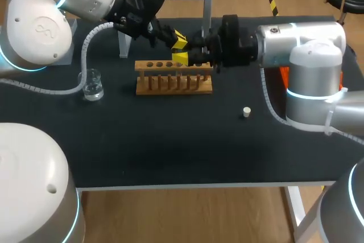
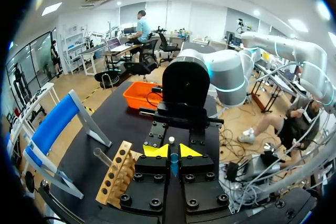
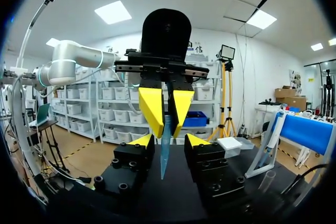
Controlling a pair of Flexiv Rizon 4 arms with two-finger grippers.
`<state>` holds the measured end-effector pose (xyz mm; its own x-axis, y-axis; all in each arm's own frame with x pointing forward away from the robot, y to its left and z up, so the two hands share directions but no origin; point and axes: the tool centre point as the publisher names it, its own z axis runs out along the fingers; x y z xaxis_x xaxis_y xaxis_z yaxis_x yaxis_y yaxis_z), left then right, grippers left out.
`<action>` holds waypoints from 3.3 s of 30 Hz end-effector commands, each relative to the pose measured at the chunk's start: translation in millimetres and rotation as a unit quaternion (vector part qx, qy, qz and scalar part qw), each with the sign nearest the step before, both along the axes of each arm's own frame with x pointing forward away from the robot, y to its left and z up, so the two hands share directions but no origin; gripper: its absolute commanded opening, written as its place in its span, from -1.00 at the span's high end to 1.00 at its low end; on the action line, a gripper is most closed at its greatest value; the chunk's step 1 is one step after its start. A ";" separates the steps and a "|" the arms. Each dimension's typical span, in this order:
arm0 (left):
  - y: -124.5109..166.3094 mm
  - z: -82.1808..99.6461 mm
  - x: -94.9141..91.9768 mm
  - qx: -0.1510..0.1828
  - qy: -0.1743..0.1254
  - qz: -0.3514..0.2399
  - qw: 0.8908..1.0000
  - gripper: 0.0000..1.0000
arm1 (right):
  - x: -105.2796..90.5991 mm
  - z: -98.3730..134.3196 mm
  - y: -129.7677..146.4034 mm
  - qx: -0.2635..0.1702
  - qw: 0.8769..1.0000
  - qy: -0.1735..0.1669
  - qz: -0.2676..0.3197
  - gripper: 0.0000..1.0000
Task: Invert the test tube, pick up the pipette, mount the tip to pipette, aspirate from beaker and dispense into the tube, eject the tip, return the pipette, and cap with the stopper.
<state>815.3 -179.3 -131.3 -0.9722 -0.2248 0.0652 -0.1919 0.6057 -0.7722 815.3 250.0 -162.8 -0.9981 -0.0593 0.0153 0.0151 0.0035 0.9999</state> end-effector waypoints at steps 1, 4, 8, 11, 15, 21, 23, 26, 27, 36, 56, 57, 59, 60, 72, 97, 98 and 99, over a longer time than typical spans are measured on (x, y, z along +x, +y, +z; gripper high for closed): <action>0.7 1.4 -0.5 0.002 0.001 0.000 1.000 1.00 | -0.2 -1.5 1.0 0.001 1.000 0.001 0.001 0.29; 0.7 1.4 -0.5 0.002 0.001 0.000 1.000 1.00 | -0.6 -2.0 1.2 0.001 1.000 0.001 0.002 0.30; 0.7 1.4 -0.5 0.002 0.001 0.000 1.000 1.00 | -0.8 -2.3 1.2 0.002 1.000 0.001 0.002 0.42; 0.7 1.4 -0.5 0.002 0.001 0.000 1.000 1.00 | -1.0 -2.4 1.2 0.003 1.000 0.001 0.004 0.92; 0.7 1.4 -0.5 0.002 0.001 0.000 1.000 1.00 | -1.9 -2.8 1.0 0.005 1.000 0.001 0.005 1.00; 0.7 1.4 -0.5 0.002 0.001 0.000 1.000 -1.00 | -2.8 -3.3 -0.2 0.005 1.000 0.000 0.007 1.00; 0.7 1.4 -0.5 0.002 0.001 0.000 1.000 -1.00 | -2.8 -4.0 -1.6 0.005 1.000 0.001 0.008 1.00; 0.7 1.4 -0.5 0.002 0.001 0.000 1.000 -1.00 | -3.7 -6.3 -6.8 0.004 1.000 0.000 0.010 1.00; 0.7 1.4 -0.5 0.002 0.001 0.000 1.000 -1.00 | -3.8 -7.6 -9.9 0.004 1.000 0.000 0.010 1.00; 0.7 1.4 -0.5 0.002 0.001 0.000 1.000 -1.00 | -4.0 -30.7 -53.7 -0.004 1.000 -0.008 0.016 1.00; 0.7 1.4 -0.5 0.002 0.001 0.000 1.000 -1.00 | 9.2 -84.5 -151.5 -0.019 1.000 -0.003 0.003 1.00; 0.7 1.4 -0.5 0.002 0.001 0.000 1.000 -1.00 | 9.7 -86.6 -154.7 -0.019 1.000 -0.001 0.001 1.00; 0.7 1.4 -0.5 0.002 0.001 0.000 1.000 -1.00 | 10.1 -90.1 -160.5 -0.018 1.000 0.003 -0.003 1.00; 0.7 1.4 -0.5 0.002 0.001 0.000 1.000 -1.00 | 9.8 -91.5 -162.8 -0.017 1.000 0.005 -0.005 1.00; 0.7 1.4 -0.5 0.002 0.001 0.000 1.000 -1.00 | 5.0 -101.1 -174.8 -0.016 1.000 0.017 -0.012 1.00; 0.7 1.4 -0.5 0.002 0.001 0.000 1.000 -1.00 | 3.2 -100.2 -175.5 -0.016 1.000 0.017 -0.009 1.00; 0.7 1.4 -0.5 0.002 0.001 0.000 1.000 -1.00 | 3.2 -100.2 -175.5 -0.016 1.000 0.017 -0.009 1.00; 0.7 1.4 -0.5 0.002 0.001 0.000 1.000 -1.00 | 3.2 -100.2 -175.5 -0.016 1.000 0.017 -0.009 1.00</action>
